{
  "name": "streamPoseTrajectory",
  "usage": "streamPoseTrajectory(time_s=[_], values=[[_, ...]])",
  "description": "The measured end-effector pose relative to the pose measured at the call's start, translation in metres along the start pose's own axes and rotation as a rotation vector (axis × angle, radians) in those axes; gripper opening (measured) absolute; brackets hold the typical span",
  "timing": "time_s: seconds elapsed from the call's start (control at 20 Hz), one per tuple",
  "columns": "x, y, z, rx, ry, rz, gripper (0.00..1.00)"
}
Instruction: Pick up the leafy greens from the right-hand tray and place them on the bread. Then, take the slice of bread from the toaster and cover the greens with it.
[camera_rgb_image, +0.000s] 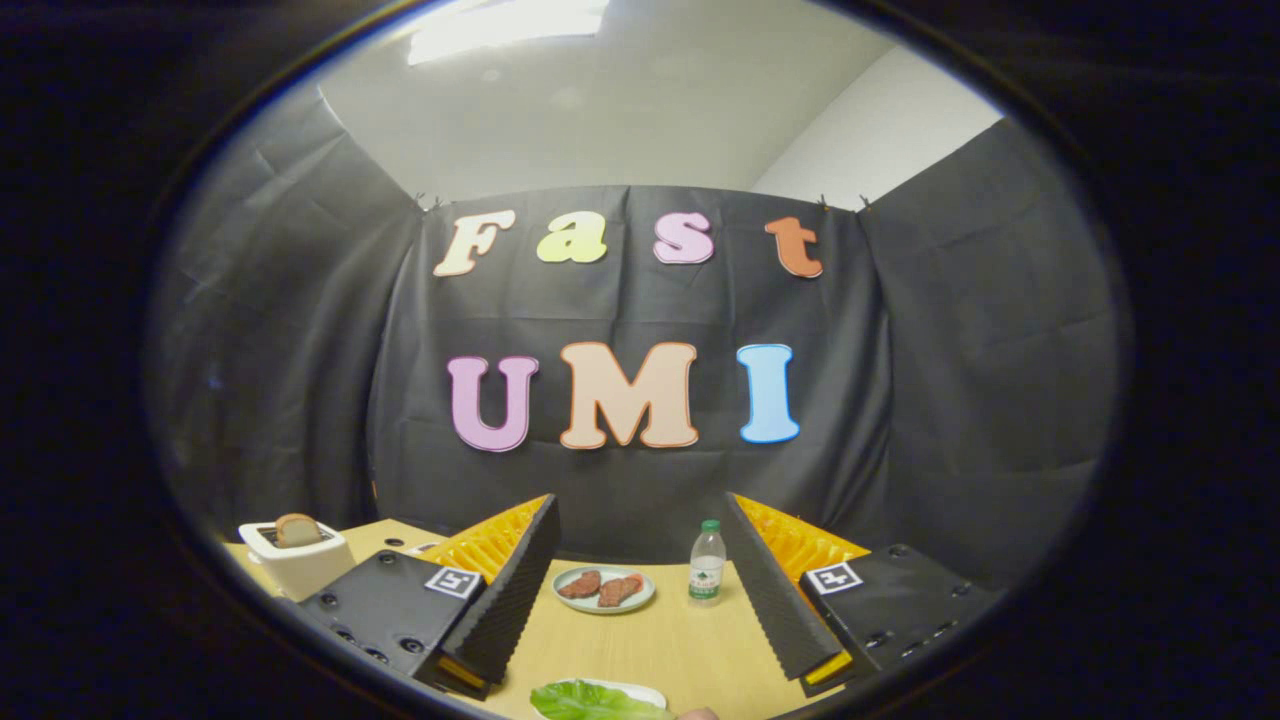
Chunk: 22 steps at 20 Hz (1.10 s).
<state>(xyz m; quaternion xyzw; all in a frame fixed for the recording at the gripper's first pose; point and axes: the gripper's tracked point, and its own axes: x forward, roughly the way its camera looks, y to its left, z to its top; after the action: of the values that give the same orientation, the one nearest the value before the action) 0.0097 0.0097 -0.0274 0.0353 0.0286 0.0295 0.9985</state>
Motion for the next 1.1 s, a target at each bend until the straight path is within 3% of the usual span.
streamPoseTrajectory(time_s=[0.3, 1.1], values=[[0.0, 0.003, -0.011, 0.007, 0.036, 0.057, 1.0], [0.018, 0.033, -0.099, -0.185, 0.298, 0.455, 1.0]])
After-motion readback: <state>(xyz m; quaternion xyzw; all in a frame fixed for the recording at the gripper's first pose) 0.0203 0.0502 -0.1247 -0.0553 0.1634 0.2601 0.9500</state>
